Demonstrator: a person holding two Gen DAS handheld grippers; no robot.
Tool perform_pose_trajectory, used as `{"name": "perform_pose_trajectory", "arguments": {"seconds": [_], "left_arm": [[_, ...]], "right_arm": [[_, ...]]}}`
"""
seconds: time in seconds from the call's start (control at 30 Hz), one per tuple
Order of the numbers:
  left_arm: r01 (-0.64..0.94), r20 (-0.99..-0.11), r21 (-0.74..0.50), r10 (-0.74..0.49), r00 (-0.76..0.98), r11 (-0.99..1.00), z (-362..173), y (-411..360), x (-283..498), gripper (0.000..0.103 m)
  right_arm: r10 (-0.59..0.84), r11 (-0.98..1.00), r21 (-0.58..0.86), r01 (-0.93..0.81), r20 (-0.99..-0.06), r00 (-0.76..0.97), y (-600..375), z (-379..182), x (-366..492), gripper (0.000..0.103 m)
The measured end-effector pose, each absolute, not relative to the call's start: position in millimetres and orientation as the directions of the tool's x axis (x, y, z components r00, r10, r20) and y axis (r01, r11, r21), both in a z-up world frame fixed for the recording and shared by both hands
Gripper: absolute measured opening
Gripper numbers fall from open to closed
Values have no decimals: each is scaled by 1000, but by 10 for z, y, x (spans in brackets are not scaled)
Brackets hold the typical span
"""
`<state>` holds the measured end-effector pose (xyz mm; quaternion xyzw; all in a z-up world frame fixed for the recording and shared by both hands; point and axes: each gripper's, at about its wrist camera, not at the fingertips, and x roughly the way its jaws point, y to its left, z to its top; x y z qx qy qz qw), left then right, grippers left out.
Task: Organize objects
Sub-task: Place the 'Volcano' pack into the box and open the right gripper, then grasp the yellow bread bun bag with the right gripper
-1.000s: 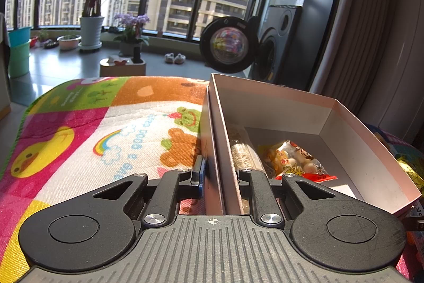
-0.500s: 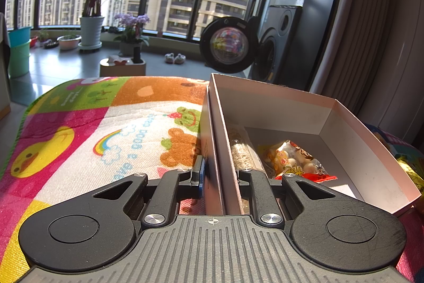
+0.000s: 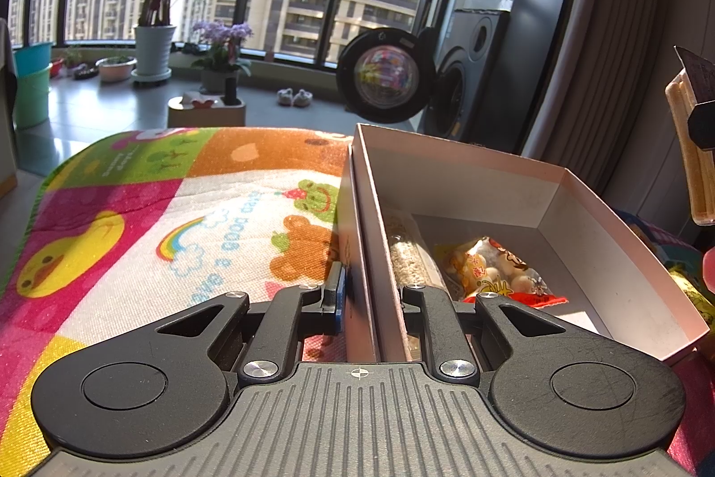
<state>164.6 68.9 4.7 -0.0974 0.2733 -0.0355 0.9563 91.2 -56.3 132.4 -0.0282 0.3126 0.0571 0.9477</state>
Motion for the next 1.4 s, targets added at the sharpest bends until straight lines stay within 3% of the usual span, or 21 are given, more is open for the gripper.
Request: {"name": "perform_pose_trajectory", "arguments": {"seconds": [0.17, 0.23, 0.63, 0.8, 0.97, 1.13, 1.27, 1.4], "left_arm": [[15, -516, -207, -122, 848, 978, 51, 693, 1644, 17], [14, -516, -207, -122, 848, 978, 51, 693, 1645, 17], [14, -518, -208, -122, 847, 978, 47, 698, 1648, 17], [14, -518, -208, -122, 847, 978, 47, 699, 1649, 17], [12, -518, -208, -121, 847, 978, 51, 700, 1640, 16], [12, -518, -208, -121, 847, 978, 52, 701, 1637, 16], [13, -518, -208, -121, 847, 978, 52, 701, 1636, 16], [13, -518, -209, -122, 847, 978, 53, 701, 1635, 16]], "right_arm": [[81, 993, -7, -116, -674, 735, -532, 1021, 1210, 43], [82, 994, 8, -105, -684, 725, -551, 981, 1238, 50], [0, 999, -31, -26, -646, 764, -1033, 1205, 1053, 68], [-50, 992, 47, 115, -694, 718, -1570, 1130, 1268, 78], [-47, 940, 179, 289, -773, 633, -2029, 686, 1652, 83], [-37, 896, 241, 373, -796, 605, -2136, 354, 1998, 97], [-11, 849, 299, 436, -815, 579, -2122, 190, 2215, 101], [-69, 893, 210, 398, -810, 582, -1993, 128, 2351, 98]]}}
